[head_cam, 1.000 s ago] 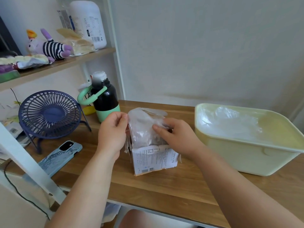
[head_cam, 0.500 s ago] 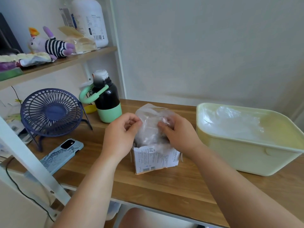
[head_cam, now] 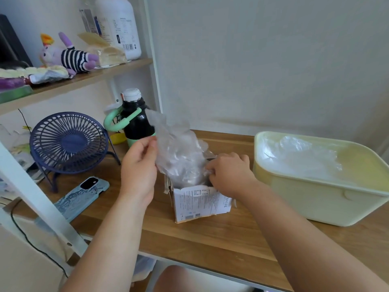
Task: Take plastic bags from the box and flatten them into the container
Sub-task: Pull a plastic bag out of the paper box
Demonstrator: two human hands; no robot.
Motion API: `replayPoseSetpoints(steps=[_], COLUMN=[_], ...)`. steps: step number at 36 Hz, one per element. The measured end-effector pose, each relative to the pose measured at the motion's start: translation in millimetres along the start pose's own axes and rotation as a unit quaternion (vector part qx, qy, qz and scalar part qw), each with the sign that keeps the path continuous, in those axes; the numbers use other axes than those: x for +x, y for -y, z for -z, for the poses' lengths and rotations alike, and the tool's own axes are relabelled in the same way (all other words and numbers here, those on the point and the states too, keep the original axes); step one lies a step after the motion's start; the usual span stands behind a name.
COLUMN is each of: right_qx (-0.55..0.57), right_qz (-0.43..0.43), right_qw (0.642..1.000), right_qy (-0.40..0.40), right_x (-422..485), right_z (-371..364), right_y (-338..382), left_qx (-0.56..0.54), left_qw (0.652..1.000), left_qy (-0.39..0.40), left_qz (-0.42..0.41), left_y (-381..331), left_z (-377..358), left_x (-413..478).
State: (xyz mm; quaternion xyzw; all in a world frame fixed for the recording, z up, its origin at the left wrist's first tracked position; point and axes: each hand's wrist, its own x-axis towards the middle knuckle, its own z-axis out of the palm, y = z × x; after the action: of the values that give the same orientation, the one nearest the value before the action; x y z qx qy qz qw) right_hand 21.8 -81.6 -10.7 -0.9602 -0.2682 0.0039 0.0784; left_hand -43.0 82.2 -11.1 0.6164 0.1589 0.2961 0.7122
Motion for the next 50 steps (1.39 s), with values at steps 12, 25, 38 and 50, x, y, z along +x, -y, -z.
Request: replayPoseSetpoints(steps=[12, 25, 38, 50], right_qx=[0.153, 0.567, 0.718, 0.608], right_qz=[0.004, -0.017, -0.036, -0.088], right_qw=[0.988, 0.822, 0.684, 0.736], right_qy=[-0.019, -0.048, -0.125, -0.286], right_x=[-10, -48, -47, -65], right_z=[18, 63, 69, 101], right_y=[-5, -36, -63, -99], left_qx=[-0.273, -0.332, -0.263, -0.116], left_qw=[0.961, 0.913, 0.895, 0.906], left_qy=[0.036, 0.227, 0.34, 0.397], left_qz=[0.009, 0.064, 0.117, 0.089], left_y=[-32, -39, -48, -62], left_z=[-8, -62, -82, -121], left_x=[3, -15, -37, -47])
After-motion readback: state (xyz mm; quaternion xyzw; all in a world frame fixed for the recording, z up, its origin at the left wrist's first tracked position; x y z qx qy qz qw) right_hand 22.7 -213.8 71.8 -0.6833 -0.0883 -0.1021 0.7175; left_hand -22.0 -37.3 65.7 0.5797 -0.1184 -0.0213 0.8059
